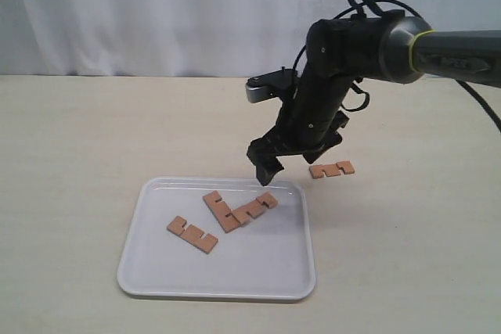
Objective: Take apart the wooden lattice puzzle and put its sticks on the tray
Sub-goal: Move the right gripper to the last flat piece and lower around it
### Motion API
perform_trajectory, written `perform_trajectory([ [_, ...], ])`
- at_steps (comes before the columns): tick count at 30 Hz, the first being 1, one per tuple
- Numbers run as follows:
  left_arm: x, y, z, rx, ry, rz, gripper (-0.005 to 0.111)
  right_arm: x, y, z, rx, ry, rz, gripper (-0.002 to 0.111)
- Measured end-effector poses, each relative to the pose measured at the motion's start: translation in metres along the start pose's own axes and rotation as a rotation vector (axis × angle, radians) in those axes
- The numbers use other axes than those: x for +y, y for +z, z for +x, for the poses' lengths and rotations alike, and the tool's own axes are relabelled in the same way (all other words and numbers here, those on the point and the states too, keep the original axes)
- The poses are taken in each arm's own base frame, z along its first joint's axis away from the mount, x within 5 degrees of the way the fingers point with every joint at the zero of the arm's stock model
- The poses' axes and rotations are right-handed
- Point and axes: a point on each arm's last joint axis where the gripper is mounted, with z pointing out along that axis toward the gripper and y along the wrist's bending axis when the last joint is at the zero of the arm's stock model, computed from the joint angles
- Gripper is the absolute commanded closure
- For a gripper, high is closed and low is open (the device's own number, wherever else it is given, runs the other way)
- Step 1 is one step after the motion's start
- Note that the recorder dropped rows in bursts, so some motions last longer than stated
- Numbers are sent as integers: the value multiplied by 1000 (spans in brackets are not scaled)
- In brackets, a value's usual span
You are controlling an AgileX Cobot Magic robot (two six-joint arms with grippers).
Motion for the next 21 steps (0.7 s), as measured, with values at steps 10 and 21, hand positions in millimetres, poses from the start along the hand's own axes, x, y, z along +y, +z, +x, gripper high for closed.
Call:
perform_trajectory([
  [10, 0, 0, 0, 0, 0, 0, 107, -58, -5, 7, -16, 94, 88, 23],
  [21, 0, 0, 0, 0, 0, 0, 107, -88, -8, 13, -31, 162, 130, 23],
])
